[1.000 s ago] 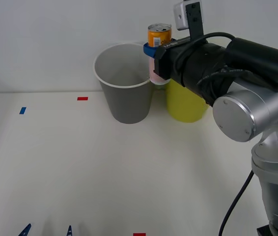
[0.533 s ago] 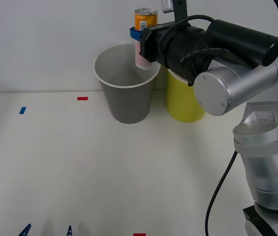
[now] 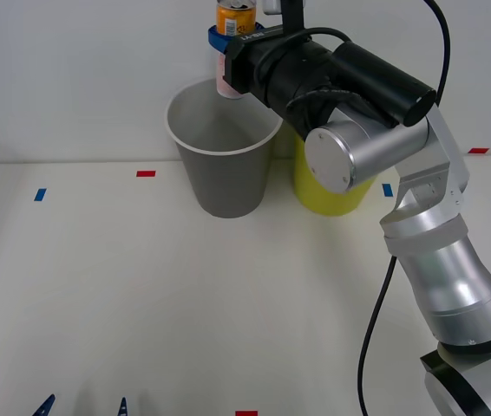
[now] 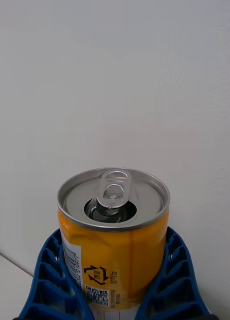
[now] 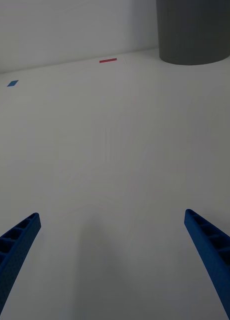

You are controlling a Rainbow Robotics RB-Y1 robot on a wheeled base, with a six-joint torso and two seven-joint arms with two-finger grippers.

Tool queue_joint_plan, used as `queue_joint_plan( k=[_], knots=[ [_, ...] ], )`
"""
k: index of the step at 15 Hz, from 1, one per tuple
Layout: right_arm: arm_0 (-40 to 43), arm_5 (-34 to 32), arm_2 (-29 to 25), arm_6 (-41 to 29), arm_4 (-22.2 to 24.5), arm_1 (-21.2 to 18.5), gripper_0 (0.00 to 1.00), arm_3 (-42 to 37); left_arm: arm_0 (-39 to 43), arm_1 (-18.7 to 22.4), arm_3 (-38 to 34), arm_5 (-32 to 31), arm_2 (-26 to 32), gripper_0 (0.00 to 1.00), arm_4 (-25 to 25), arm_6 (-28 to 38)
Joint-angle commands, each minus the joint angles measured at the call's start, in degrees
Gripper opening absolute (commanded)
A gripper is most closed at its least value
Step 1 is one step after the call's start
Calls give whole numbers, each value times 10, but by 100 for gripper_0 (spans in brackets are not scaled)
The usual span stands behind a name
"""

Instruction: Put cans in the gray bin and PET bottles in the light green bin.

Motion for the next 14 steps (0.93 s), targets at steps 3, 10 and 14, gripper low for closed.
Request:
queue_joint_plan(
  k=[3,10,14],
  knots=[
    [-34,-16,2,4,1,0,9,59,0,0,0,0,0,100,0,0],
    [-40,-17,4,4,-1,8,9,61,0,0,0,0,0,100,0,0],
    [-40,-18,4,8,2,7,64,61,0,0,0,0,0,100,0,0]
  ],
)
